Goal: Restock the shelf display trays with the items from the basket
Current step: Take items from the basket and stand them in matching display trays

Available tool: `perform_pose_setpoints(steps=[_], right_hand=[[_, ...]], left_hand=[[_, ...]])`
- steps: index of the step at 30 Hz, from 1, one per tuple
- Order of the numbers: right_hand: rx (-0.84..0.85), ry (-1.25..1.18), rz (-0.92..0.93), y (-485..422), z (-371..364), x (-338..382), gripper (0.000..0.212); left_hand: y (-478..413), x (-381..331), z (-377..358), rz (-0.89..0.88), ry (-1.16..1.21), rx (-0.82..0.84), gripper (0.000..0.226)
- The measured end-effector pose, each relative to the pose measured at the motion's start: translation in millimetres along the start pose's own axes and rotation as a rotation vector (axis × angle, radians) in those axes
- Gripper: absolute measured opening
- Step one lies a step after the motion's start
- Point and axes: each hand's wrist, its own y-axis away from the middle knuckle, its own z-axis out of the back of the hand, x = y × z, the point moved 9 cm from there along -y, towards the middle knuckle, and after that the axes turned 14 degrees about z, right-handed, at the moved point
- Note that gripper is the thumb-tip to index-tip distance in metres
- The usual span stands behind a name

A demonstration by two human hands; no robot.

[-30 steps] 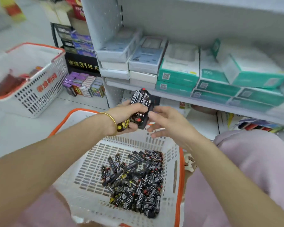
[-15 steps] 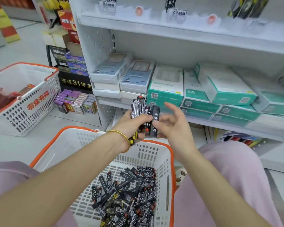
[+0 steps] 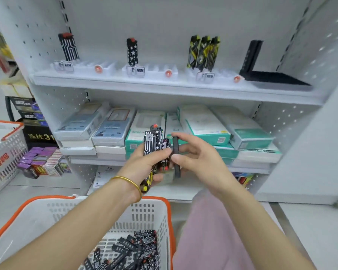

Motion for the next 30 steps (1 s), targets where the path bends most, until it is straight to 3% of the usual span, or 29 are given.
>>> perform_pose_setpoints(steps=[5, 9, 13, 18, 30], right_hand=[[-0.221, -0.078, 0.158, -7, 76, 61, 0.027], [-0.439, 0.029, 0.341, -24, 151, 122, 0.025], [-0.586, 0.285, 0.418, -61, 215, 148, 0.030], [-0.514, 0.528, 0.300, -122, 252, 121, 0.032], [-0.329, 0.599, 0.199, -156, 251, 99, 0.031]], left_hand=[[3, -38, -64, -0.044, -0.011, 0.092, 0.023], [10, -61, -121, -0.061, -0.020, 0.203, 0.015], [12, -70, -156, -0.062, -0.042, 0.251, 0.038], [10, -67, -176, -0.044, -0.068, 0.256, 0.030], [9, -72, -172, -0.036, -0.065, 0.229, 0.041]])
